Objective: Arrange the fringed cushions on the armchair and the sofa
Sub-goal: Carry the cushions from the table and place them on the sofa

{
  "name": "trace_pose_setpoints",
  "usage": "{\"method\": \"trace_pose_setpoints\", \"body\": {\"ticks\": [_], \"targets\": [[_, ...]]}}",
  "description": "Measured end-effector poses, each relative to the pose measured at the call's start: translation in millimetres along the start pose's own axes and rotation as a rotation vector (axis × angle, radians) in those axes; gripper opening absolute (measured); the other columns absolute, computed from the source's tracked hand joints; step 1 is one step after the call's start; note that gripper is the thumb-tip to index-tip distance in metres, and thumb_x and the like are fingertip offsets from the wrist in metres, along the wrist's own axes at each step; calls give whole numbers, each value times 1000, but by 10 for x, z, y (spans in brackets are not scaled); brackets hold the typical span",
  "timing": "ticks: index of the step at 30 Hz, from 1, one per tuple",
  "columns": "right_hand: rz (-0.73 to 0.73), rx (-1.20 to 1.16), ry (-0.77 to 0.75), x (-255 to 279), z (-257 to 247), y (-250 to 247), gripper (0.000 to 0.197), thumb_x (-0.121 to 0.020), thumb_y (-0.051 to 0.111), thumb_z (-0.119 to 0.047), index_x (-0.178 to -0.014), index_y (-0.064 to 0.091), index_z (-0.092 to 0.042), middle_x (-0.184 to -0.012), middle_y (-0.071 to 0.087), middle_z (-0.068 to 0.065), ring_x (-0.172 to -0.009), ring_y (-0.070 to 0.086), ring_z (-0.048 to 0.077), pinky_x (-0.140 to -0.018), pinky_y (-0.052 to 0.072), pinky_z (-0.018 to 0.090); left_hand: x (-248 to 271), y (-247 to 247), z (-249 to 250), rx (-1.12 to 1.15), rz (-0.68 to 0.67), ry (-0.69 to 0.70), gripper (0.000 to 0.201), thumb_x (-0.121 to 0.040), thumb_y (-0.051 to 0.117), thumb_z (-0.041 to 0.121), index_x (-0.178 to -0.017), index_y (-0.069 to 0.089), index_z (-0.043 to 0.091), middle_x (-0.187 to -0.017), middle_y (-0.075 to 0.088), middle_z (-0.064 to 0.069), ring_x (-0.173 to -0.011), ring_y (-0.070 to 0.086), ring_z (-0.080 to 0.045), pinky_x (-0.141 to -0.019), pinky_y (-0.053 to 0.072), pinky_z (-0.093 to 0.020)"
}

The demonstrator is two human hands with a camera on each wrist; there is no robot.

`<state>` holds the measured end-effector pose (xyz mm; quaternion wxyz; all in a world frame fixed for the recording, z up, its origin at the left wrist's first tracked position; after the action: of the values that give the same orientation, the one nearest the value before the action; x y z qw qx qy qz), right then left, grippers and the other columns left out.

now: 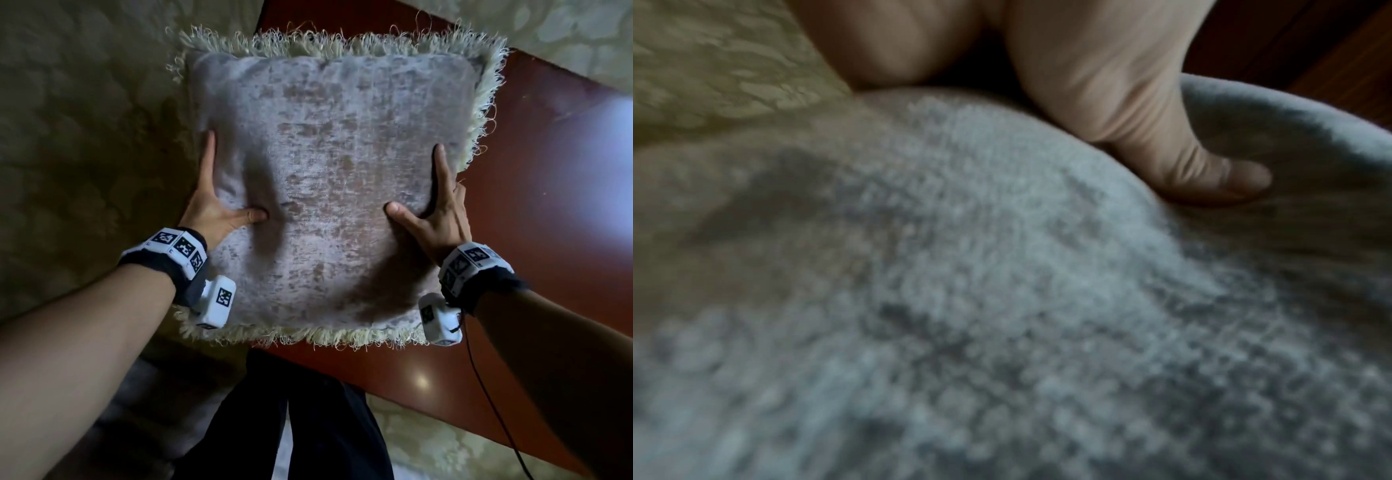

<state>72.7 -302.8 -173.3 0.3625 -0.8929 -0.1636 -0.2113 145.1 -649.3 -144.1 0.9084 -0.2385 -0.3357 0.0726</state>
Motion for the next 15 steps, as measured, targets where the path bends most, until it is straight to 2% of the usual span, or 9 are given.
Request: {"method": "trace_pose_setpoints", "body": {"ticks": [4,7,10,15], "targets": [[26,12,-73,141,-190,-43,116,-65,63,-80,-157,3,-43,-158,30,6,-130,35,31,-98,28,32,189,-78,115,61,42,35,133,-60,91,15,-159,5,34,-167,7,7,-149,9,-7,-116,12,-22],[41,24,-101,297,-443,-108,112,-65,63,-82,-155,5,-47,-156,33,6,-128,38,34,-100,33,35,441,-217,246,97,62,86,131,-60,91,11,-159,7,32,-166,9,6,-150,9,-8,-115,12,-20],[75,49,-136,521,-838,-239,109,-61,56,-89,-151,5,-56,-151,37,8,-123,44,37,-97,33,30,755,-496,334,134,107,120,131,-56,89,21,-159,7,33,-166,9,8,-149,9,-6,-112,12,-18],[106,99,-293,1003,-1806,-314,100,-66,51,-89,-150,5,-60,-148,41,7,-119,46,34,-96,32,26,1451,-1302,300,203,232,209,132,-54,89,31,-159,8,33,-165,10,14,-148,9,0,-120,13,-25]]}}
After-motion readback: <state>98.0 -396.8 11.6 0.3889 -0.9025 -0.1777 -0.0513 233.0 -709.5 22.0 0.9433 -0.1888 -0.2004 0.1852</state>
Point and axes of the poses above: each hand's wrist, its own x-axis away from the middle knuckle, its own y-axis out of the palm, z = x × y, the point moved 3 cm from there along -x, towards the middle knuckle
